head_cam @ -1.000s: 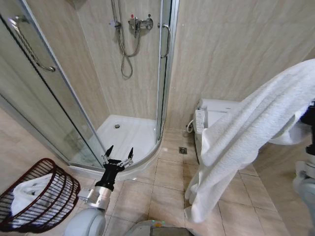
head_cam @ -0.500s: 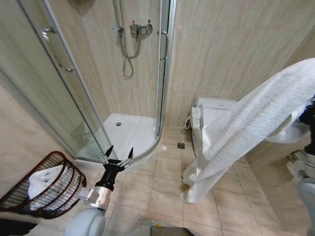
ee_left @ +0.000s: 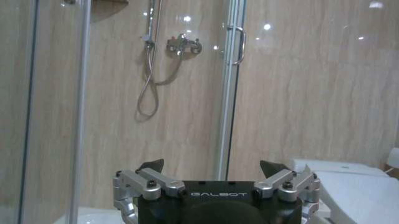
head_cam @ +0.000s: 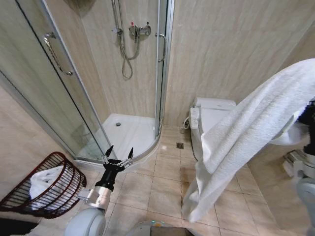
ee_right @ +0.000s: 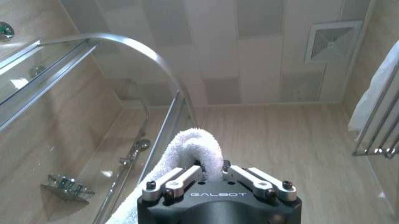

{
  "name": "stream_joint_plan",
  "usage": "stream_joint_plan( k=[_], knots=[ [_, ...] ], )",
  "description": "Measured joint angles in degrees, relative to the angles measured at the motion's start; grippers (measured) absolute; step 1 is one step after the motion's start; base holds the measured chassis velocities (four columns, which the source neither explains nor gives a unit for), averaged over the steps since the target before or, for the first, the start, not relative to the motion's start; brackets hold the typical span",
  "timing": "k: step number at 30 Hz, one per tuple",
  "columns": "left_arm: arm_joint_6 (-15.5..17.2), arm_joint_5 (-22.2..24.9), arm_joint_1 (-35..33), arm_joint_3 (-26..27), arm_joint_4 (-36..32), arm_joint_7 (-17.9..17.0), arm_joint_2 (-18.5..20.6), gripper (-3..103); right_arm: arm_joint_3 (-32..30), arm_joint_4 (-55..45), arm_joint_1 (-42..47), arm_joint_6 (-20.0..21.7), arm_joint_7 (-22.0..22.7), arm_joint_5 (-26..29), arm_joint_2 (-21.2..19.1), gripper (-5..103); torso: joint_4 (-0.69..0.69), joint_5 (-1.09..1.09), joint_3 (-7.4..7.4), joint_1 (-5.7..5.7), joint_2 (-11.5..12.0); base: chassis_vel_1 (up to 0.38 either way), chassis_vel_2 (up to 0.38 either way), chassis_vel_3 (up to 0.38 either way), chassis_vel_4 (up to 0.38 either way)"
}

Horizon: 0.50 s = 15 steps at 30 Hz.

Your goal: Discard the used towel into the hamper.

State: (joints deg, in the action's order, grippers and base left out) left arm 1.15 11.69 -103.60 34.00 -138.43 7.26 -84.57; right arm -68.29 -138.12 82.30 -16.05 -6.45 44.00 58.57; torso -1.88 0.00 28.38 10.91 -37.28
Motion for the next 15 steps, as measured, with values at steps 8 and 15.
stream_joint_plan(
  k=[8,15],
  knots=[
    [0.00,0.00,0.00,0.00,0.00,0.00,0.00,100,-0.13,-0.07,-0.06,-0.21,0.01,0.23,-0.15,5,0.01,0.00,1.18,0.80,-2.05,0.149,-0.129,-0.149,0.129],
    [0.00,0.00,-0.01,0.00,0.00,0.00,0.00,100,-0.08,-0.38,-0.34,-0.22,-0.15,0.33,-0.36,5,0.02,0.02,2.00,1.40,-3.46,0.074,-0.085,-0.068,0.078]
  ],
)
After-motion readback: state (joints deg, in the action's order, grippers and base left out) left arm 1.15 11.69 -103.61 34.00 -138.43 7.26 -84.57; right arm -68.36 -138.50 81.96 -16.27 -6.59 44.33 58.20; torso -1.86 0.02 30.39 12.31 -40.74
